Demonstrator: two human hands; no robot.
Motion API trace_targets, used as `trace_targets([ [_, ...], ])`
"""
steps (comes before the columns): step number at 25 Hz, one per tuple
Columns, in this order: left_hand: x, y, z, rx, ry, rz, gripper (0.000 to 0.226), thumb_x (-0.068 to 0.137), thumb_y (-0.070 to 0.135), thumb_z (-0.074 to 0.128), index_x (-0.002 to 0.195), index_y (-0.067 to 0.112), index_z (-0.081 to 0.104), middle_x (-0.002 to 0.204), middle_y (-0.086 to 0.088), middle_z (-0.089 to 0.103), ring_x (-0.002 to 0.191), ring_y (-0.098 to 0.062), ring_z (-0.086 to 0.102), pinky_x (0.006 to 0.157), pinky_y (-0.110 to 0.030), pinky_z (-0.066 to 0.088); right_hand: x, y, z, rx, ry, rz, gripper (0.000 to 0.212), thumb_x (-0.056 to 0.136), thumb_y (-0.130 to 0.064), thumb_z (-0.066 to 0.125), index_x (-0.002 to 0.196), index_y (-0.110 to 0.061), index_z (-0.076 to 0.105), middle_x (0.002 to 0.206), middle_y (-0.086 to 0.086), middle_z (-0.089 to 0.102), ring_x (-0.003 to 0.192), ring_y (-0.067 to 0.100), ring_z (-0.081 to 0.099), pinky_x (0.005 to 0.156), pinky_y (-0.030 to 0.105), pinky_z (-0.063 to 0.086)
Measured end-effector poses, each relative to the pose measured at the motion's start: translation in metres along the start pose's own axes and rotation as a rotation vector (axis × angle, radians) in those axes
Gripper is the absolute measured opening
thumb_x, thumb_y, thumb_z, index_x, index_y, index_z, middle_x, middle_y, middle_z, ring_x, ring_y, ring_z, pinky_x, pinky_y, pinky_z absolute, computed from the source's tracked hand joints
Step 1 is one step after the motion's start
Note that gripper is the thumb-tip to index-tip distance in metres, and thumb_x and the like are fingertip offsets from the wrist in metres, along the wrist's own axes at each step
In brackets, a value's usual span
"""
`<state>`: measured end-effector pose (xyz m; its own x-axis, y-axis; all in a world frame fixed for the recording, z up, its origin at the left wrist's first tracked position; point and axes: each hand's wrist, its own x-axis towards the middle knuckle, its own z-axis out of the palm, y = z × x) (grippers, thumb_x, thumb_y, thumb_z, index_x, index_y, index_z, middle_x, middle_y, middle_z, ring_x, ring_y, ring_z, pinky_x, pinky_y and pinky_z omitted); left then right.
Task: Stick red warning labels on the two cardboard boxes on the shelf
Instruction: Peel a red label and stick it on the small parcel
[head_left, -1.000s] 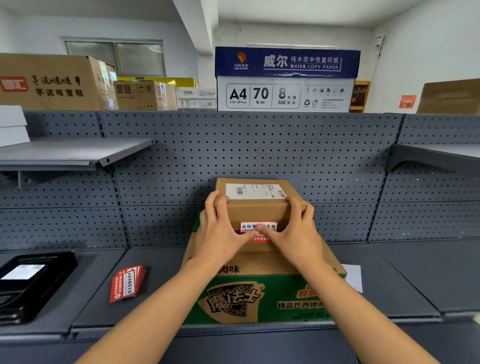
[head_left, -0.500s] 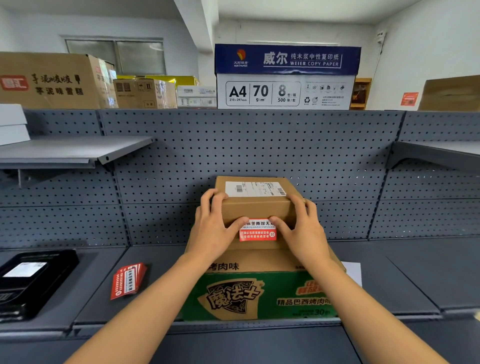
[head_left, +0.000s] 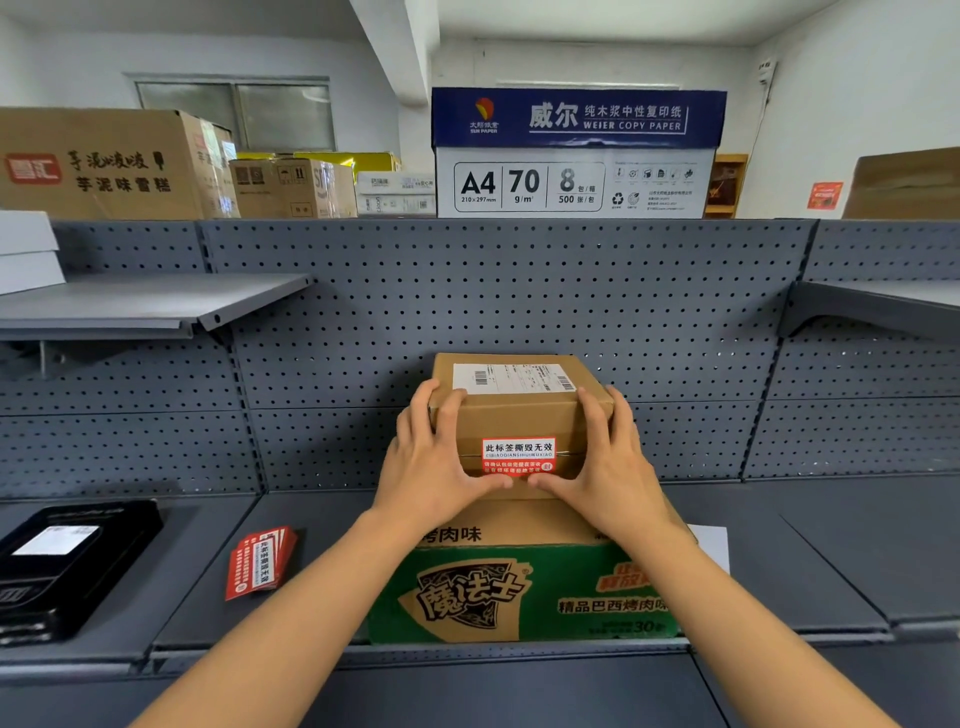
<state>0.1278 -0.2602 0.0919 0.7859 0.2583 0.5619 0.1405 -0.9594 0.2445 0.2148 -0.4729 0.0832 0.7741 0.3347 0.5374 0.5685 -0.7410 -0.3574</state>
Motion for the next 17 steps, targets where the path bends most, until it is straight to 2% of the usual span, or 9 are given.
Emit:
trace_targets([
  [3,0.001,0.006,0.002,-0.004,0.025,-0.040,0.119,0.062,0.086,0.069,0.150,0.030,0.012,0.163,-0.003,0.001,0.146,-0.029,0.026,0.114,-0.050,0.043,0.003,-0.007,0.002,-0.034,0.042,-0.003,0.115,0.065,-0.080,0.072,0.153,-0.038,0.012,0.168,0.006,-0.001,0.142,0.036,0.041,0.084,0.050,0.061],
  [7,0.006,-0.006,-0.001,-0.117,0.043,-0.011,0.095,0.073,0.074,0.072,0.145,0.032,0.027,0.159,0.002,0.012,0.141,-0.026,0.032,0.104,-0.049,0.052,0.008,0.001,-0.004,-0.003,0.093,-0.041,0.088,0.075,-0.073,0.072,0.145,-0.037,0.032,0.161,0.004,0.022,0.135,0.032,0.048,0.080,0.049,0.061],
  [10,0.010,-0.013,-0.007,-0.192,0.056,0.013,0.075,0.083,0.069,0.066,0.142,0.032,0.037,0.154,0.007,0.021,0.138,-0.021,0.033,0.099,-0.047,0.055,0.014,0.006,-0.010,0.028,0.171,-0.062,0.067,0.086,-0.067,0.061,0.139,-0.029,0.045,0.151,0.002,0.036,0.125,0.030,0.055,0.075,0.047,0.061],
  [12,0.009,-0.011,-0.009,-0.176,0.090,0.019,0.072,0.085,0.071,0.061,0.141,0.030,0.040,0.151,0.008,0.025,0.138,-0.019,0.031,0.101,-0.044,0.053,0.016,0.005,-0.011,0.043,0.206,-0.074,0.068,0.087,-0.068,0.059,0.138,-0.024,0.049,0.150,0.003,0.039,0.132,0.029,0.050,0.082,0.047,0.059],
  [15,0.008,0.001,-0.003,-0.045,0.132,0.016,0.090,0.076,0.086,0.054,0.141,0.025,0.038,0.149,0.004,0.028,0.140,-0.021,0.030,0.110,-0.041,0.045,0.014,-0.003,-0.001,-0.029,0.221,-0.130,0.081,0.080,-0.074,0.061,0.140,-0.021,0.050,0.154,0.008,0.039,0.144,0.031,0.037,0.099,0.049,0.052],
  [17,0.009,0.008,0.001,-0.012,0.141,-0.010,0.096,0.072,0.087,0.057,0.140,0.023,0.038,0.147,0.001,0.029,0.139,-0.023,0.031,0.112,-0.041,0.043,0.013,-0.009,0.004,-0.091,0.220,-0.122,0.083,0.079,-0.077,0.061,0.141,-0.023,0.048,0.152,0.010,0.040,0.144,0.032,0.036,0.101,0.051,0.051],
])
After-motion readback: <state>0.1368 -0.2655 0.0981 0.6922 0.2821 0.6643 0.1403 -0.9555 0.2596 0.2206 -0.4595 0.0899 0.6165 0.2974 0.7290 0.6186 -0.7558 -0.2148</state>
